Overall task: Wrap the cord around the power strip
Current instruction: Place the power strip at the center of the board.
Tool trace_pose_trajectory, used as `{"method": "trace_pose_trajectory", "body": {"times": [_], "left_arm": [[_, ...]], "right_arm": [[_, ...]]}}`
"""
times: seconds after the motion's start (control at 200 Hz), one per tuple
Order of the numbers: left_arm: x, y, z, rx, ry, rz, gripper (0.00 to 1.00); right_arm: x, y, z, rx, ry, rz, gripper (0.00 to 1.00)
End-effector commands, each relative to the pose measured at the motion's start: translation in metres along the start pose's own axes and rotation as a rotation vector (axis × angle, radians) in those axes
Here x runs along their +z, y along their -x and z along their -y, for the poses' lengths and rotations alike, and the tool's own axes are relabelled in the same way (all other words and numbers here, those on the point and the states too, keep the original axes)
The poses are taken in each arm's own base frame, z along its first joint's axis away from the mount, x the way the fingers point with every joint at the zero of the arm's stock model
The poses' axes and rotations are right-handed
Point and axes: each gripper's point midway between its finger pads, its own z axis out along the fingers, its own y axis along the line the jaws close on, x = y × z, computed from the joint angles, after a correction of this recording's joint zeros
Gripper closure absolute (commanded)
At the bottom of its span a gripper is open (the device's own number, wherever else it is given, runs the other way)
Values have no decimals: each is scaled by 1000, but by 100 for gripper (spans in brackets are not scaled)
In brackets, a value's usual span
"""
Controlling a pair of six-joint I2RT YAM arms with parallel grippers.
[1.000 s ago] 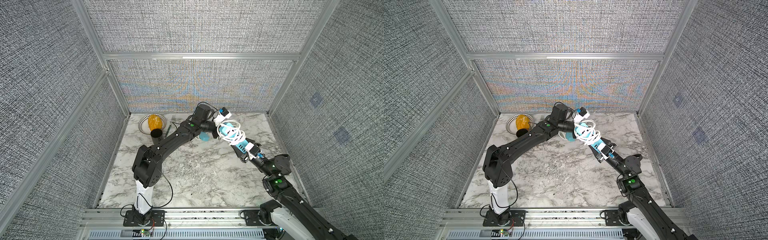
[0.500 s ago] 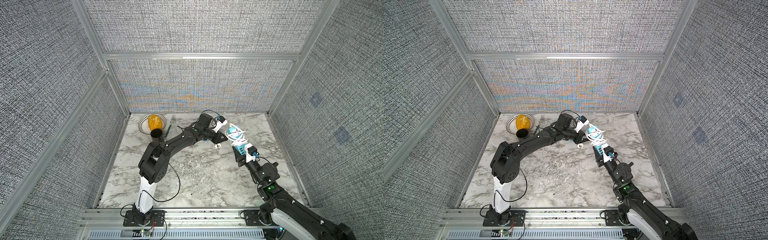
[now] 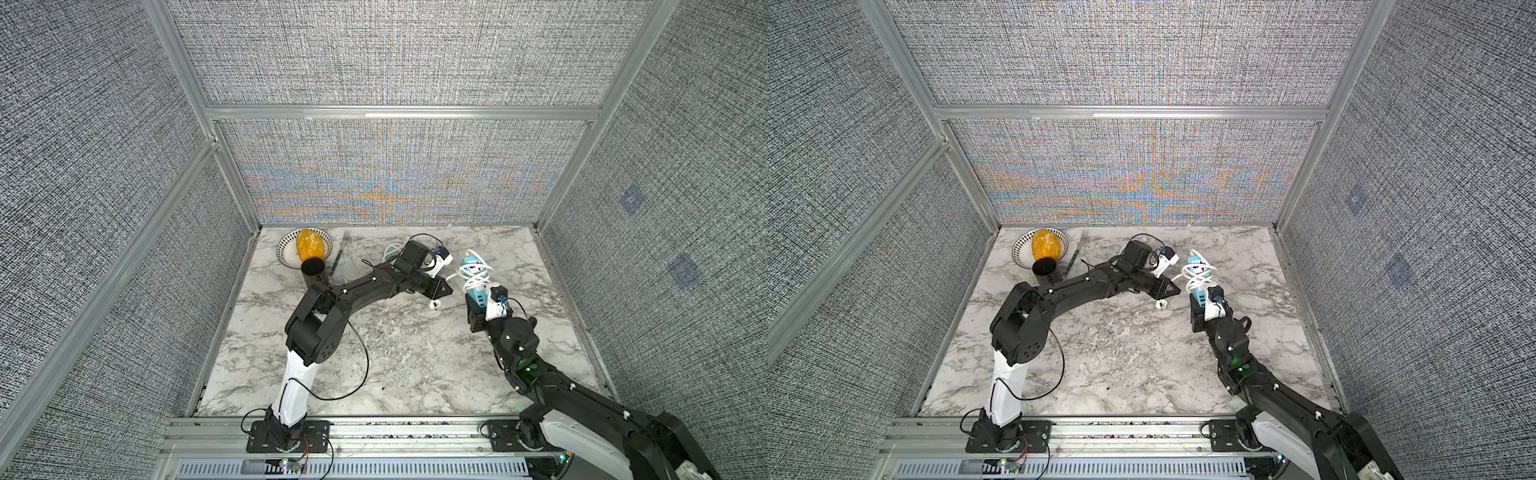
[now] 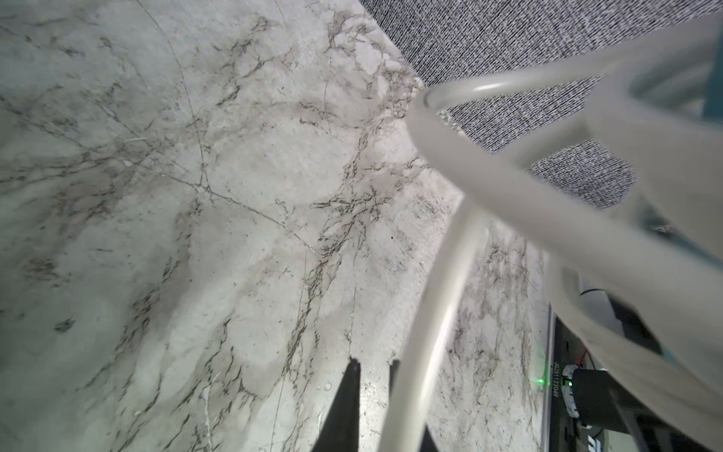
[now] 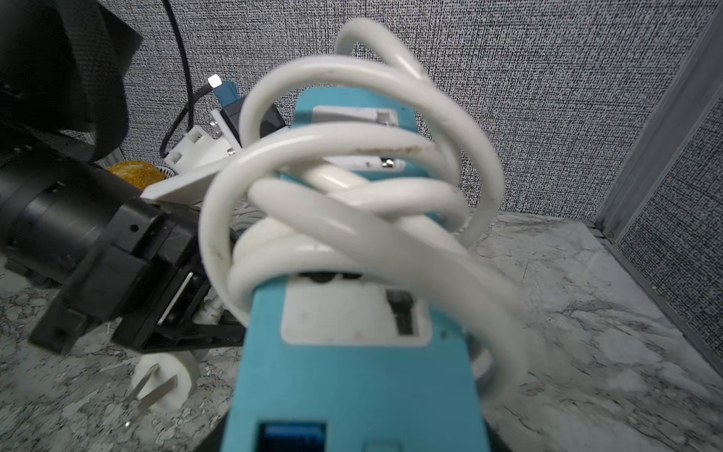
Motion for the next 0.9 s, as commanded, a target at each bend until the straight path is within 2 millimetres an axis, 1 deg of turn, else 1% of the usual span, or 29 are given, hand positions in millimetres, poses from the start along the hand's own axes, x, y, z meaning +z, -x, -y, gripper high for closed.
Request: {"method": "trace_pose_trajectory", "body": {"times": [0.0,0.065,0.1,0.185,0.32,0.41,0.5,0.641,0.741,0.896], "left_arm": [[7,-19,-1,44,24,-68,90],[11,-29,-1,57,30,-96,92],[13,-34,-2,55,31,-109,93],[16,-42,-5,47,29,-125,93],[16,-46,-7,57,38,-146,93],[9,-47,-8,90,71,-182,93],[-3,-46,-11,139,125,-225,93],[-18,-45,-21,212,223,-255,93],[-16,-52,-25,223,221,-274,93],[-4,-74,-36,193,205,-322,92]], "right_arm": [[5,-3,12,51,-82,-13,100],[10,-17,13,52,-106,-72,100],[12,-21,15,67,-119,-91,100],[18,-37,13,65,-128,-149,100],[30,-62,11,50,-155,-293,100],[36,-75,6,29,-159,-358,100],[40,-79,2,7,-162,-385,100],[44,-80,2,-4,-181,-393,100],[46,-87,2,-9,-185,-419,100],[47,-102,-5,-51,-186,-468,100]]}}
